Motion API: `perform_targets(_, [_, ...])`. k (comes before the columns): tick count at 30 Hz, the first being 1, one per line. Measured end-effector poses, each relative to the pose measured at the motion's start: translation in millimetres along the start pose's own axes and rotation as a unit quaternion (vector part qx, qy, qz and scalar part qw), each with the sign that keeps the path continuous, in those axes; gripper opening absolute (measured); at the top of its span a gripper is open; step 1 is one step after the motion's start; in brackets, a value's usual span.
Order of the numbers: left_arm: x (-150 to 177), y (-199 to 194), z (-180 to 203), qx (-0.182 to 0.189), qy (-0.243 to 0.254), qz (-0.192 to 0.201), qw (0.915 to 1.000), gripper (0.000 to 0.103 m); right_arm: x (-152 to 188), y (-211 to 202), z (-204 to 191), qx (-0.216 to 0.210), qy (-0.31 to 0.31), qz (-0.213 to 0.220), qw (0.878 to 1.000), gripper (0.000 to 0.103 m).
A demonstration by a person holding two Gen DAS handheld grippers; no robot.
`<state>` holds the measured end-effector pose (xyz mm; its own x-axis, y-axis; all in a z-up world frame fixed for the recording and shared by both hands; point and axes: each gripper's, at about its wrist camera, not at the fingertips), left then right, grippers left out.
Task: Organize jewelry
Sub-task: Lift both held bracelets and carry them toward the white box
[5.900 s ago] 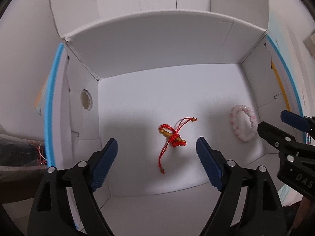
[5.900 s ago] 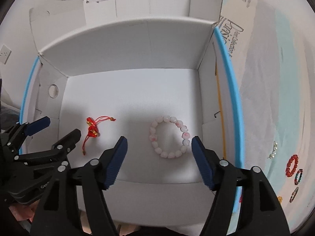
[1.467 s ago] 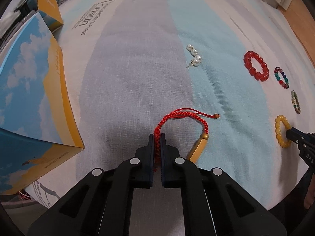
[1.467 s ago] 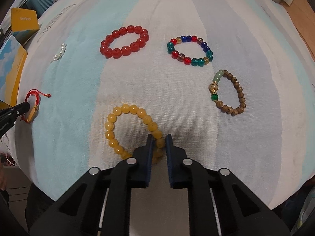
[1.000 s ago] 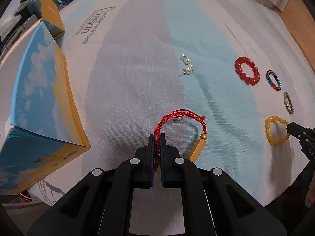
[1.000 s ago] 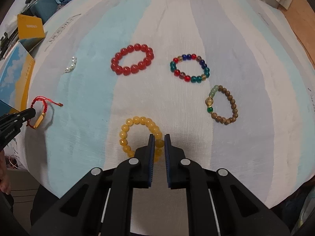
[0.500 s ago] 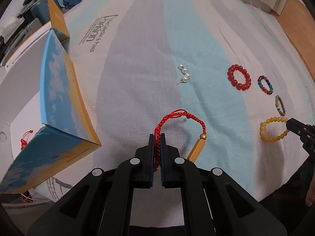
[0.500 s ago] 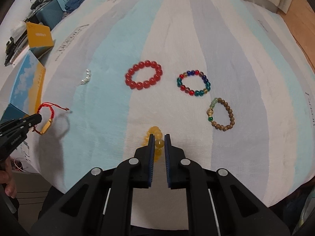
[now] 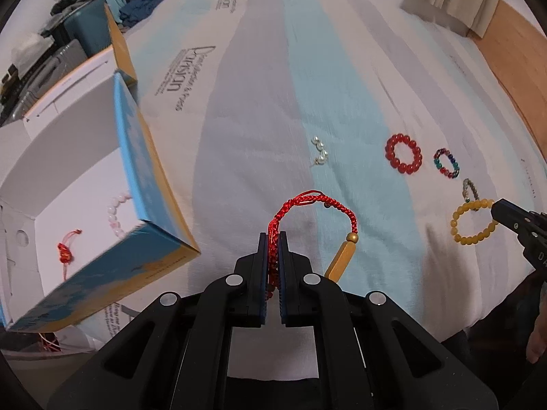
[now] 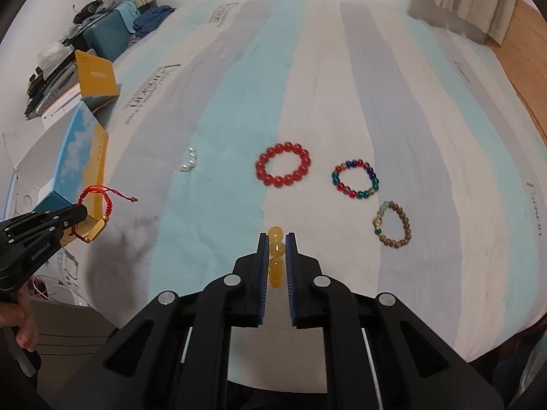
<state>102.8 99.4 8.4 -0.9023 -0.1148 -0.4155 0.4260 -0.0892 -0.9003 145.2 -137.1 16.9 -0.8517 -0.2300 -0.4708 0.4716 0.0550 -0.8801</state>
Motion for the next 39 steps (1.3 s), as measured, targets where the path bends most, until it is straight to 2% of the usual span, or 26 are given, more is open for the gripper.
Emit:
perform_targets(20, [-8, -51, -46, -0.013, -0.024, 0.026, 0.9993, 0.004, -33, -46, -70, -0.024, -0.038, 0.041, 0.998, 0.009])
perform_targets(39, [-1, -94, -123, -0.026, -0.066, 0.047, 0.9964, 0.004, -57, -83, -172, -0.050, -0.096, 0.073, 0.991, 0.009])
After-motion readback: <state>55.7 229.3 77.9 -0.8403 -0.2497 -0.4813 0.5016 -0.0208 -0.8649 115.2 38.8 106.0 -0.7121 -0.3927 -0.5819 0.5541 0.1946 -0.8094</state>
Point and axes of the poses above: each gripper's, at about its wrist camera, not at the fingertips, and y roughly the way its jaws point, z to its right, x to its underside, and after that the axes turned 8 degrees about x, right-handed
